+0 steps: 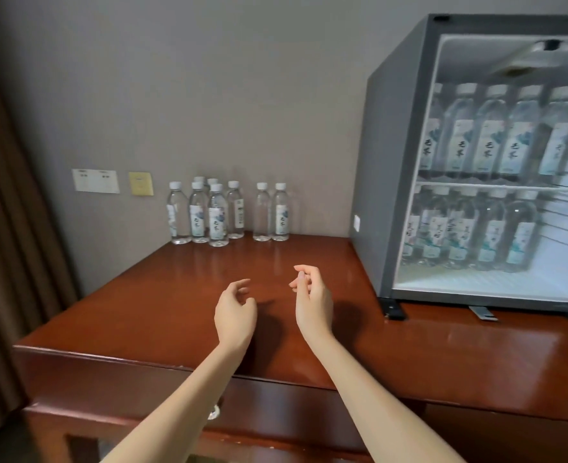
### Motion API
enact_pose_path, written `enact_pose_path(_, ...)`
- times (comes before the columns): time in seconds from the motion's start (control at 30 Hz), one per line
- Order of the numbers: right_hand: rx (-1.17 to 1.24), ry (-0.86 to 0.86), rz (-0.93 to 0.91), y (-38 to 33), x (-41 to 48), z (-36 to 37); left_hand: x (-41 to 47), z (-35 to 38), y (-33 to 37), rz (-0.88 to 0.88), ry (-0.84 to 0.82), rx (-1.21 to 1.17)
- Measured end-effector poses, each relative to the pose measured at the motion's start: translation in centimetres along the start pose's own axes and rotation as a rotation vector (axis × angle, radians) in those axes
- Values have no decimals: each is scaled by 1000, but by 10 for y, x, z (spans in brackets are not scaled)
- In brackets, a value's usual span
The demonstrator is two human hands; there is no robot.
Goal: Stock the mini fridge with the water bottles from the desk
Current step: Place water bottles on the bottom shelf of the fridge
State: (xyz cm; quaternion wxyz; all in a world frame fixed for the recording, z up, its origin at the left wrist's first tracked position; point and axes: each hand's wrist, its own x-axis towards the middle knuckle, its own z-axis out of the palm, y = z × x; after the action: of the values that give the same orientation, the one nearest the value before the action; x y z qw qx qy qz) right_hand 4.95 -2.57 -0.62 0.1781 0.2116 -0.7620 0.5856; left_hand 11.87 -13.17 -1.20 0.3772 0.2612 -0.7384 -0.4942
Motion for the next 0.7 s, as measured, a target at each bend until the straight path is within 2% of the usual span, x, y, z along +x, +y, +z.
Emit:
enact_pose_path(0.27, 25, 10, 112, 1, 8, 16, 9, -28, -10, -38, 5, -5)
enact_pose_path(0.4, 23, -48, 136, 9, 22, 27, 20, -15, -9, -11, -31, 4)
enact_pose_path(0.57, 151, -123, 225, 24, 49, 45, 45, 9, -8, -28, -12, -42)
enact_pose_path(0.7, 262, -176, 212, 34, 71, 55, 69, 32, -9, -14, -1, -85)
